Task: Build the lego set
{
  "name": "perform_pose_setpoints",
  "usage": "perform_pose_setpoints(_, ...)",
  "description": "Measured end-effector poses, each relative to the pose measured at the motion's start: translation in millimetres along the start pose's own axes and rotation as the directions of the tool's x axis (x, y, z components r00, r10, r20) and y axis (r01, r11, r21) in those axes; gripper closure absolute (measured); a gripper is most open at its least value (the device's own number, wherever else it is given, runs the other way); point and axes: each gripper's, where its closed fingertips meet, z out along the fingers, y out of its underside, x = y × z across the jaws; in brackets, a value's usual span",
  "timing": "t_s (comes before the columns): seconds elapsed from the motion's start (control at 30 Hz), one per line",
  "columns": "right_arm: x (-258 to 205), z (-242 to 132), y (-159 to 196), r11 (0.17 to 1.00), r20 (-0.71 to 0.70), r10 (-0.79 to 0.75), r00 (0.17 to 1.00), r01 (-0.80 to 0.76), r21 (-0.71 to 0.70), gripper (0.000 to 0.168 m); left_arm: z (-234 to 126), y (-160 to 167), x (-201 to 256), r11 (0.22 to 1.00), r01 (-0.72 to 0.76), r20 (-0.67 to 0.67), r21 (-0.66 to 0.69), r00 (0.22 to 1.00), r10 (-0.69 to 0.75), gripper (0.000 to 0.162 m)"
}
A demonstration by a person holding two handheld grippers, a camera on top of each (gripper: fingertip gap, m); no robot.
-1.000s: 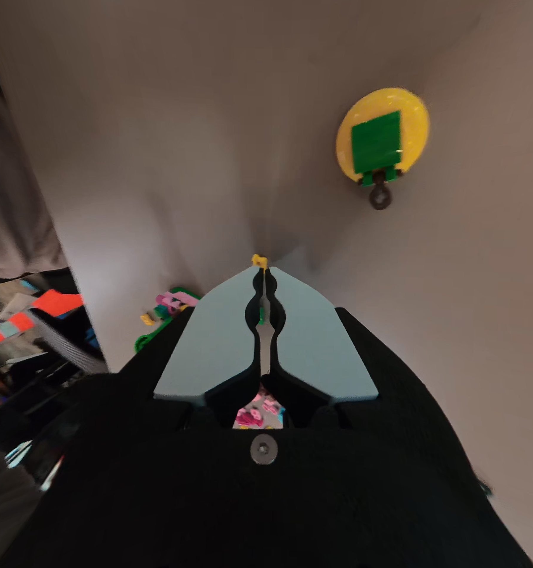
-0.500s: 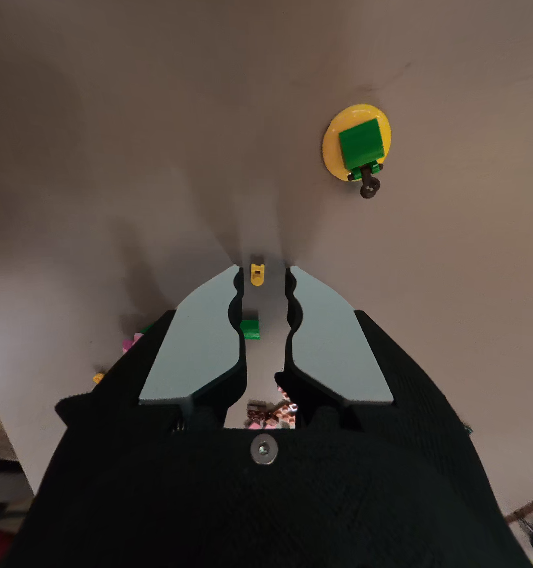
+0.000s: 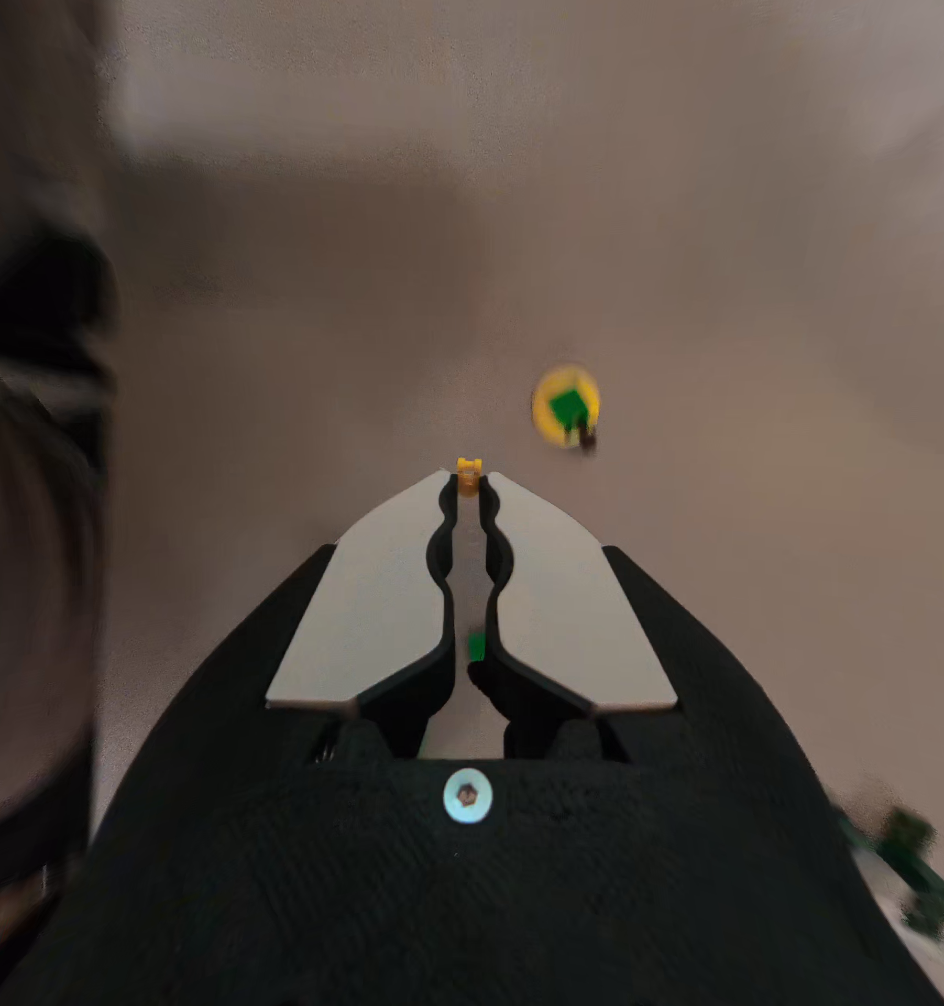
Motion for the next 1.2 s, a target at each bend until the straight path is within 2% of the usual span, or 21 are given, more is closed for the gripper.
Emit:
perform_pose_setpoints(0.03,-7,-21,-29,0.980,0.008,0.039,0.999,-0.040,0.195,0.163,-2,-5,-3,0.999,0.026,0.010,0.034,1.000,-0.026,0.145)
perform_pose_setpoints(0.07,-14,-47,-56,0.919,0.017,0.072,0.997,-0.073,0.388,0.163,-4,-11,-7,0.996,0.050,0.022,0.074,0.998,-0.052,0.145)
perform_pose_setpoints(0.13,-37,-95,-91,0.750,0.078,0.090,0.993,-0.119,0.650,0.163,-8,-24,-13,0.982,0.098,0.036,0.163,0.994,-0.105,0.145)
perform_pose_setpoints(0.2,-49,-125,-107,0.608,0.126,0.145,0.981,-0.189,0.771,0.163,-9,-35,-16,0.973,0.096,0.057,0.210,0.992,-0.110,0.145)
perform_pose_setpoints(0.3,-71,-138,-117,0.510,0.298,0.118,0.947,-0.316,0.800,0.163,-5,-45,-11,0.982,0.004,0.083,0.188,0.996,-0.019,0.145)
perform_pose_setpoints(0.37,-82,-139,-119,0.512,0.365,0.070,0.928,-0.348,0.786,0.163,-2,-50,-10,0.985,-0.067,0.110,0.157,0.993,0.050,0.145)
perform_pose_setpoints(0.57,-90,-139,-110,0.571,0.327,0.011,0.945,-0.275,0.773,0.163,8,-57,1,0.966,-0.253,0.112,0.057,0.963,0.245,0.145)
perform_pose_setpoints(0.73,-96,-132,-106,0.611,0.324,-0.001,0.946,-0.256,0.749,0.163,14,-61,10,0.965,-0.243,0.081,0.097,0.968,0.235,0.145)
perform_pose_setpoints(0.87,-101,-131,-105,0.625,0.353,-0.016,0.936,-0.266,0.734,0.163,20,-57,17,0.960,-0.267,0.061,0.083,0.963,0.262,0.145)
perform_pose_setpoints(1.2,-93,-125,-98,0.658,0.318,0.018,0.948,-0.251,0.710,0.163,27,-47,18,0.962,-0.270,0.081,0.034,0.960,0.267,0.146)
